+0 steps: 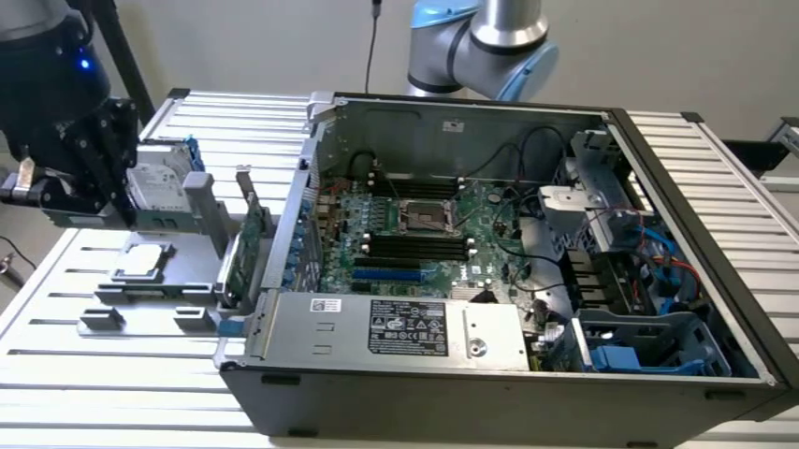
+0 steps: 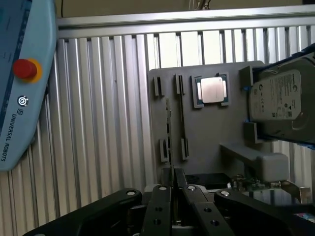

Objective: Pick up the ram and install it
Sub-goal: 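Pick up the ram and move it above insertion slot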

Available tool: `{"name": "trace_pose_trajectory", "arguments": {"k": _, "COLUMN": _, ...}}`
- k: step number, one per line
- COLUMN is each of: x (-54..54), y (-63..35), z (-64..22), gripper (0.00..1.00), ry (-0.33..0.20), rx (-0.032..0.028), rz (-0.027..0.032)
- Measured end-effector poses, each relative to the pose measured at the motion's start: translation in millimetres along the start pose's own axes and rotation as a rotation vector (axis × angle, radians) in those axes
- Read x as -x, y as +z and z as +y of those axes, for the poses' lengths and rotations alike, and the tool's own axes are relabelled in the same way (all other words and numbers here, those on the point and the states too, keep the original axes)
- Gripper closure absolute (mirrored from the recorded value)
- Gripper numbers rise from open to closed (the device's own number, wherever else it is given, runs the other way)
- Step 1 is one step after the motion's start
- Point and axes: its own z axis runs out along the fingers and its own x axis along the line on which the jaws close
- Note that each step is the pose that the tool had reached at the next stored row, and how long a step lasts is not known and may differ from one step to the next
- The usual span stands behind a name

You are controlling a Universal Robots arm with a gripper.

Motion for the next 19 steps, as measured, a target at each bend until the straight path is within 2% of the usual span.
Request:
{"name": "trace_pose_trajectory", "arguments": {"k": 4, "x": 1.0, "y": -18.5, "z": -8.3, "gripper": 0.86, "ry": -0.006, "rx": 0.002, "rz": 0.0003}}
{"name": "trace_pose_trajectory", "arguments": {"k": 7, "x": 2.1, "y": -27.0, "z": -18.5, "gripper": 0.86, "ry": -0.007, "rx": 0.003, "rz": -0.0001}}
{"name": "trace_pose_trajectory", "arguments": {"k": 15, "x": 9.1, "y": -30.5, "z": -49.0, "gripper": 0.86, "ry": -0.007, "rx": 0.0031, "rz": -0.001}}
{"name": "trace_pose_trajectory", "arguments": {"k": 19, "x": 12.2, "y": -31.6, "z": -66.5, "gripper": 0.86, "ry": -0.007, "rx": 0.0035, "rz": -0.0036}}
